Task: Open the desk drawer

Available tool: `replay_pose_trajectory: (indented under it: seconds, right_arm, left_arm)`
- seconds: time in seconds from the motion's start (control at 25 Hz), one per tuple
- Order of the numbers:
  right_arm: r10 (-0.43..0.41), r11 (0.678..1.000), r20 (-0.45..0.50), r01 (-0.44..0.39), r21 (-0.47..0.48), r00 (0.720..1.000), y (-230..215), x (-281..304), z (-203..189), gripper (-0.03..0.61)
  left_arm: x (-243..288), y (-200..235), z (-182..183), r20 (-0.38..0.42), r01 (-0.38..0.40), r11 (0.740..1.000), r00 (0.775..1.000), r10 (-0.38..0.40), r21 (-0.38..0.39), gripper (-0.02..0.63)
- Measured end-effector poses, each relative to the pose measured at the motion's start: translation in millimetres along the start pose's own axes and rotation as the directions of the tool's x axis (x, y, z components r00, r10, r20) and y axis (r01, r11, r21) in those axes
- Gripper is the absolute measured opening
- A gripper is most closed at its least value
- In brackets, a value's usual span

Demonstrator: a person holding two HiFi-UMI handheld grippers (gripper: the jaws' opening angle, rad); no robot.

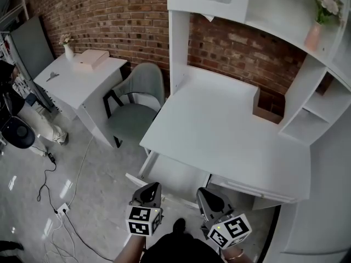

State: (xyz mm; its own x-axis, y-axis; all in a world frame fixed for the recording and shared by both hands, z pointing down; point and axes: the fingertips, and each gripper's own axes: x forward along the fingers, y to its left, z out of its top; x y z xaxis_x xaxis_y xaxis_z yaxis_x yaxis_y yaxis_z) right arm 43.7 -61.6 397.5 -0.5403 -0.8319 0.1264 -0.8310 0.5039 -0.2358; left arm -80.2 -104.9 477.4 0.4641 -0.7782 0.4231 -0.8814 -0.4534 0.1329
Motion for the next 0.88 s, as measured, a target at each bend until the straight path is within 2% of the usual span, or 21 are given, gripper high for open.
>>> replay_pose_trajectory:
  seconds: [0.48, 0.88]
  right_arm:
    - [0.022, 1.0, 0.025, -0.021, -0.022, 0.999, 5.1, -48.7, 5.4, 0.005]
    - [0.022, 0.999, 0.028, -0.021, -0.049, 0.999, 15.0, -79.0, 5.1, 0.003]
  left_arm:
    - [-42.5, -45.7, 27.5, 0.08, -0.01, 1.0, 0.997, 0.008, 0.021, 0.009]
    - [-83.4, -65.7, 40.7, 0.133, -0.028, 0.999, 0.991, 0.024, 0.03, 0.009]
